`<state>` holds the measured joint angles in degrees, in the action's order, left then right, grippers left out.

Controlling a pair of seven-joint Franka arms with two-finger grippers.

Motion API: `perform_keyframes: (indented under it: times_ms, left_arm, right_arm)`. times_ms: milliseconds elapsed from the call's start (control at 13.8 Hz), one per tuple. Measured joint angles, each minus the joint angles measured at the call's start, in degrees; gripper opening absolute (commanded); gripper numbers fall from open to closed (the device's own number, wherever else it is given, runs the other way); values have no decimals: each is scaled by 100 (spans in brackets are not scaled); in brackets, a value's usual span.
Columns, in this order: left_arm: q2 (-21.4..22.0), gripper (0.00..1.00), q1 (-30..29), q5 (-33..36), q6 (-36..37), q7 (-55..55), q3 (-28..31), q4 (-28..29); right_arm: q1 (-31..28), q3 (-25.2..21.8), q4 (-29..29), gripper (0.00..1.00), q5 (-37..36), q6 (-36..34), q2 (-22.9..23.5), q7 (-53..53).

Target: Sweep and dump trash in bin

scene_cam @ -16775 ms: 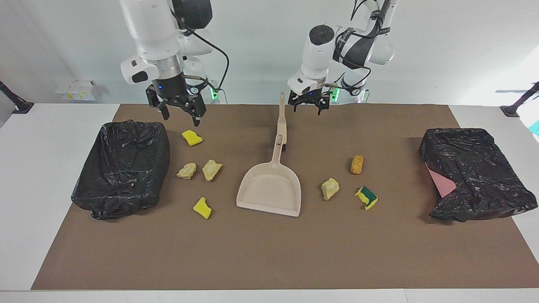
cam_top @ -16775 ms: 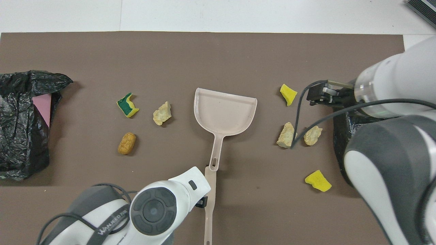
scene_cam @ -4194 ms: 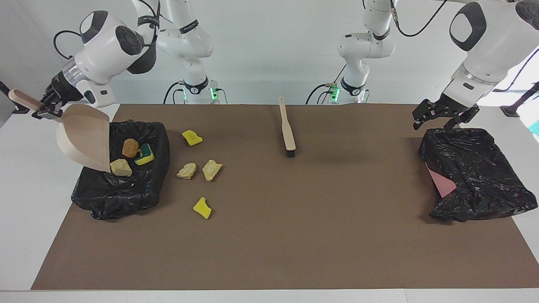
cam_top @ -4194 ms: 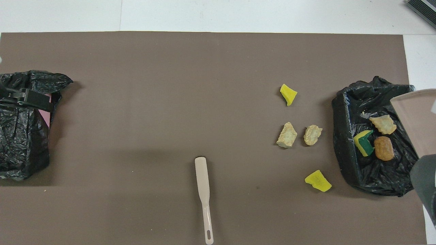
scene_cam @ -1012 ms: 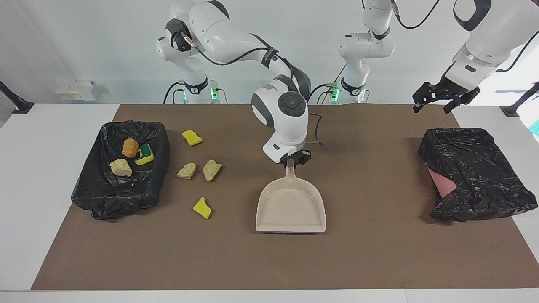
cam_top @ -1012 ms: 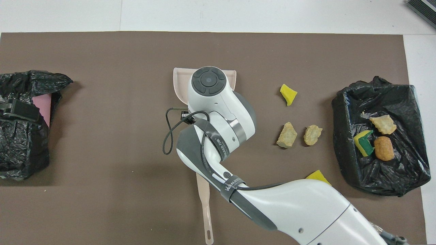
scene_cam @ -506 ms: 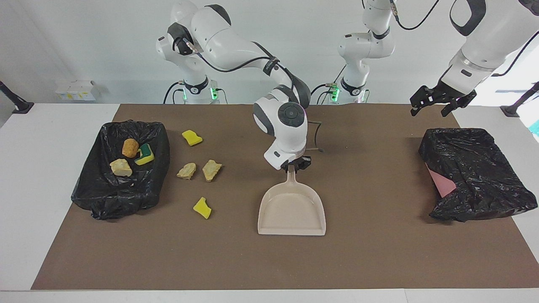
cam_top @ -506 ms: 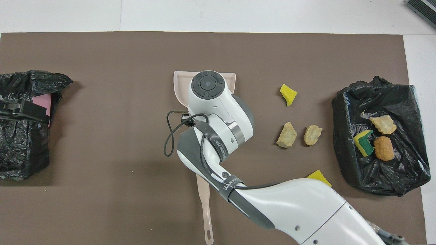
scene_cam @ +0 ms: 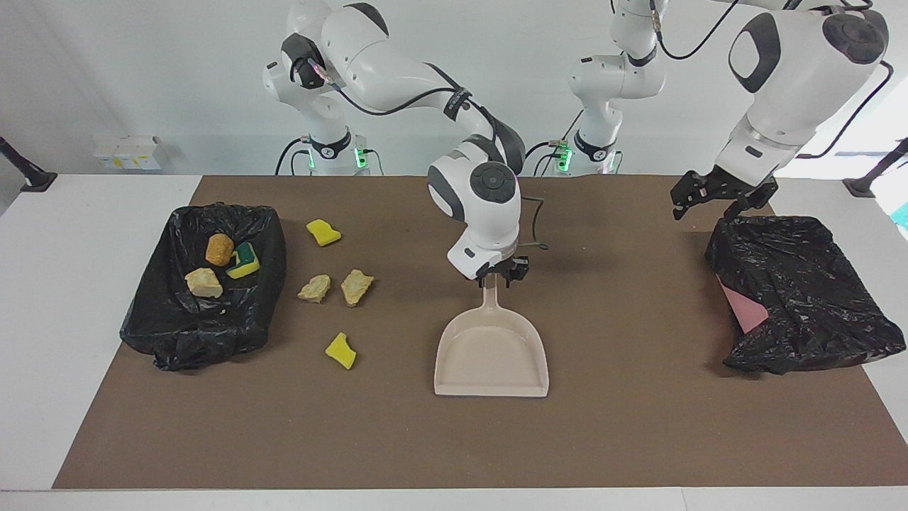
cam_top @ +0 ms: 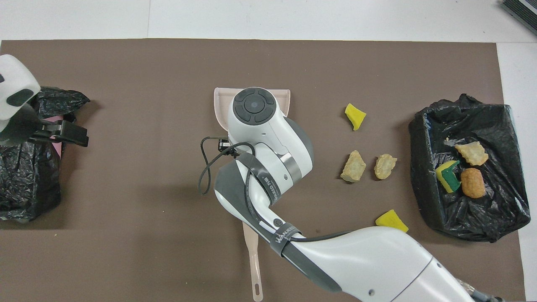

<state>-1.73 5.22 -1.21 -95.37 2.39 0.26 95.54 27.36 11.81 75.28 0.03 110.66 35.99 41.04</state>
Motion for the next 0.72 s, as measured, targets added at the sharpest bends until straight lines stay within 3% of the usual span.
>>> perform_keyframes:
  times_ms: [217,723]
  left_arm:
    - [-97,100,253,-1,-610,-23,-10,400]
    - [-1043,100,980,-90,-1759,-292,-33,599]
  right_arm:
    - [11,122,331,84,29,-155,-488,0]
    - [452,215,2994,84,647,-198,-2672,-257]
